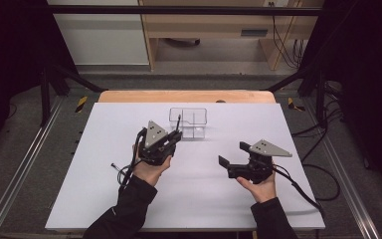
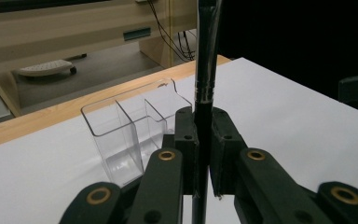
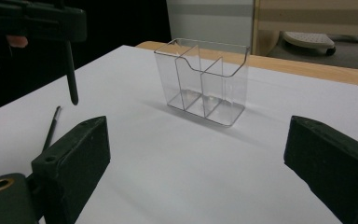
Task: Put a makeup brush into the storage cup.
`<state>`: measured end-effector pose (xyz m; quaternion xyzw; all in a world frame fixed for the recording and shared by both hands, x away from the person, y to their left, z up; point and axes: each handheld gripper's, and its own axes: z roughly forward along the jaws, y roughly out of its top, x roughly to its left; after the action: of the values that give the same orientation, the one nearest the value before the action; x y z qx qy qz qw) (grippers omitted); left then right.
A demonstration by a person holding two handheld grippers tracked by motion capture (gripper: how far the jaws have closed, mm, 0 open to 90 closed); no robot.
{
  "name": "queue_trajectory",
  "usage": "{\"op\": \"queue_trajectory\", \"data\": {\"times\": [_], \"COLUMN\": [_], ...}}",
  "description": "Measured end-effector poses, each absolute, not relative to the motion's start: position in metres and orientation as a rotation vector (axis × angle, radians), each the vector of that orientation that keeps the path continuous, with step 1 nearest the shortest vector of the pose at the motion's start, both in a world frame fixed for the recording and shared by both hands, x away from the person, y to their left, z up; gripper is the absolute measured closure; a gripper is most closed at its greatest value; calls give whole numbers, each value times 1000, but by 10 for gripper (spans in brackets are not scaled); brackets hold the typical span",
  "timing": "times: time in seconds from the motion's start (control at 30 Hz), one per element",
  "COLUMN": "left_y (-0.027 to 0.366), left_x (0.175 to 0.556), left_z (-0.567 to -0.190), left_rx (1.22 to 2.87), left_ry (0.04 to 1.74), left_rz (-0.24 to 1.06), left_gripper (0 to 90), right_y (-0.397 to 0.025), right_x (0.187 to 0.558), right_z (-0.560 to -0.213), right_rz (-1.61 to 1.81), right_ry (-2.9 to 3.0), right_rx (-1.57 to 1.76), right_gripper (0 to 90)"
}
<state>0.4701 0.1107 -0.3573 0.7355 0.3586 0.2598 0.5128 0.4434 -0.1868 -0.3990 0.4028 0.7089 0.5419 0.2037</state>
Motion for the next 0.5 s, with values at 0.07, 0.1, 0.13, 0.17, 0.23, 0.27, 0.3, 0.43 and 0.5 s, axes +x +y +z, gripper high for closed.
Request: {"op": "queue_trajectory", "data": {"times": [0.07,0.1,0.13,0.17,0.23,0.27,0.3,0.43,0.5], "left_y": [110,109,109,108,108,108,107,105,103], "left_x": [473,474,475,477,480,482,484,492,496], "left_z": [-355,-354,-353,-352,-350,-350,-349,-347,-346], "left_rx": [1771,1765,1765,1764,1760,1758,1756,1760,1762], "left_ry": [857,859,856,855,856,858,857,857,853], "left_rz": [630,627,628,631,631,629,630,637,639], "left_gripper": [826,826,826,826,826,826,826,826,826], "right_y": [-190,-191,-192,-193,-194,-195,-196,-197,-198], "right_x": [443,443,443,443,442,442,441,441,440], "right_z": [-400,-400,-400,-401,-401,-401,-402,-402,-402], "right_rz": [1504,1498,1494,1491,1476,1472,1469,1442,1433], "right_ry": [1975,1976,1972,1973,1977,1977,1977,1972,1973], "right_rx": [1133,1136,1140,1142,1146,1147,1150,1155,1151], "right_gripper": [69,69,71,73,69,68,65,54,50]}}
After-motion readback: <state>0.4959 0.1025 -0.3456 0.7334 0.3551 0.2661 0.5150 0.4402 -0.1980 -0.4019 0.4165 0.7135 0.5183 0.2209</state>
